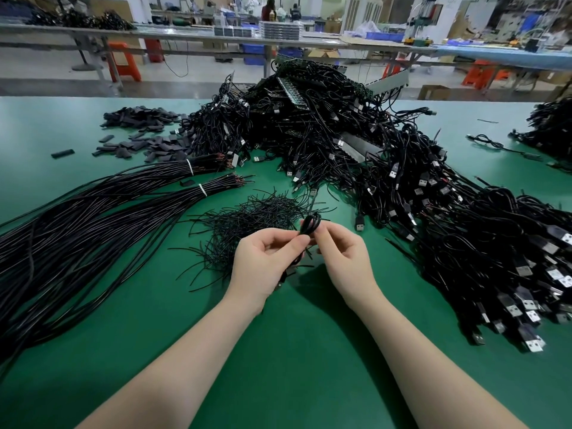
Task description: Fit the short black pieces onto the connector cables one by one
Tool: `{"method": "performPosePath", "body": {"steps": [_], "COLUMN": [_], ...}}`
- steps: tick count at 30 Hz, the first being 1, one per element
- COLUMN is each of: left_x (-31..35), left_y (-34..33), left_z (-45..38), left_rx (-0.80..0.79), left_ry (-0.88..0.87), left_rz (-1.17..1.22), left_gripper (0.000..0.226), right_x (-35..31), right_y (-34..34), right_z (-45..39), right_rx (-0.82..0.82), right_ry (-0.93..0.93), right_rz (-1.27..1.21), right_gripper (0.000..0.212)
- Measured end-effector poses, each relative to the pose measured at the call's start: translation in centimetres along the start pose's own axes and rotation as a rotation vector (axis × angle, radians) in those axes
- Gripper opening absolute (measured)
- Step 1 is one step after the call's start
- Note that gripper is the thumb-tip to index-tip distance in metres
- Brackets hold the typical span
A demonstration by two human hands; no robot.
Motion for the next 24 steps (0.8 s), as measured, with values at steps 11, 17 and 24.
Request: {"method": "performPosePath", "body": {"steps": [11,17,24], "left_x": [4.3,3.5,2.5], "left_y": [0.1,-1.6,-1.5], "left_z": [2.3,3.5,3.9], "left_rx": [0.111,-0.088,-0.114], "left_ry": [-0.6,-0.669,-0.582], "left_rz": [-0.513,-0.706,-0.745], "left_gripper": [0.016,0.037,0.048], "right_x": [-0.2,0.7,0.8], "right_y": [-1.1,1.2,1.5], "right_z": [1.8,1.3,1.4], "right_rx": [-0.023,0.17,0.183], "right_ry": [0.012,-0.105,-0.162], "right_rz": [0.119,0.057,-0.002], "right_gripper": [0.038,0.024,0.022]}}
Point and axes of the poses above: each hand's wrist, its own z-axis away from the middle knuckle, its own y-axis out of the back of the hand, x = y × z, the point moved 10 cm from there along -z, towards the middle knuckle, and after that the axes turned 10 degrees about x, right-handed, at the moved point
